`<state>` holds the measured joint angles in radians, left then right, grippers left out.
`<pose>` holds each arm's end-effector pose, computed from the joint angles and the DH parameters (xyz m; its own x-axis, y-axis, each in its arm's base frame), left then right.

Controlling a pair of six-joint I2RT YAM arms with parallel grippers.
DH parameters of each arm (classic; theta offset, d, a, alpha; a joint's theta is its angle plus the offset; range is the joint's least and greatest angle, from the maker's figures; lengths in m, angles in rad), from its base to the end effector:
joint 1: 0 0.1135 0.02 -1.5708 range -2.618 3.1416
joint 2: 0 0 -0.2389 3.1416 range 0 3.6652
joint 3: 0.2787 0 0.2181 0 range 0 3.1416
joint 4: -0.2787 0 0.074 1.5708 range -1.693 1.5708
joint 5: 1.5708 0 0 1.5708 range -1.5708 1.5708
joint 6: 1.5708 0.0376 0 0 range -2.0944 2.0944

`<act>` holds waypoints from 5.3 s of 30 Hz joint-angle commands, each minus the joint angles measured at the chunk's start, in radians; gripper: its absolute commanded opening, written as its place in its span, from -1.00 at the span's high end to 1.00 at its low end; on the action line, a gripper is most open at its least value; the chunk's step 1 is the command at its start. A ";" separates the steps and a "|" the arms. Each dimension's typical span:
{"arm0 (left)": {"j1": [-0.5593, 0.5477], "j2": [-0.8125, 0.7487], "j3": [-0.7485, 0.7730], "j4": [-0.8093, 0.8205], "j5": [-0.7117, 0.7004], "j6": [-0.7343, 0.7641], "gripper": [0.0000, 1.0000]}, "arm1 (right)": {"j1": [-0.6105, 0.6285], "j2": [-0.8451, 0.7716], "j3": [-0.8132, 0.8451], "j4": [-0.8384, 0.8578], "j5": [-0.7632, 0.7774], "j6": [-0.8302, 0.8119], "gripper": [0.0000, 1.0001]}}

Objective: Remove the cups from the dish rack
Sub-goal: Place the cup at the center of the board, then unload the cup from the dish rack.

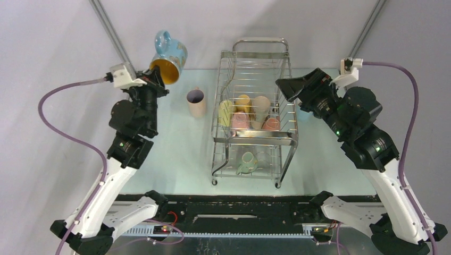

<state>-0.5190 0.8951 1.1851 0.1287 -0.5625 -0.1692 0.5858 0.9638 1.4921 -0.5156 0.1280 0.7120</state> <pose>0.1411 -0.0575 0.4604 0.3486 -0.3632 -0.8641 0.0560 0.9283 -0.3676 0.1242 0.0766 0.4687 -0.2808 0.5914 -0.7559 -0.3415 0.6745 0.6545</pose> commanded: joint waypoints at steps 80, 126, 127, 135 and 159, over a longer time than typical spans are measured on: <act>0.503 0.909 0.333 -0.590 0.269 -0.382 0.99 | -0.359 -0.247 -0.350 -0.324 -0.131 -0.056 -0.99; 0.516 0.851 0.330 -0.585 0.352 -0.373 -0.57 | -0.369 -0.207 -0.363 -0.326 -0.192 -0.053 -0.99; 0.516 0.843 0.332 -0.584 0.353 -0.372 -0.64 | -0.369 -0.206 -0.362 -0.329 -0.190 -0.051 -0.99; 0.516 0.784 0.325 -0.581 0.352 -0.371 -1.00 | -0.369 -0.204 -0.382 -0.310 -0.203 -0.045 -0.99; 0.464 0.337 0.082 -0.537 0.554 -0.352 -1.00 | -0.450 -0.069 -0.472 -0.153 -0.369 -0.058 -0.94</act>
<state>-0.0200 1.3132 1.3285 -0.4278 -0.0795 -0.5407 0.1692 0.8814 1.0451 -0.7498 -0.1505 0.6735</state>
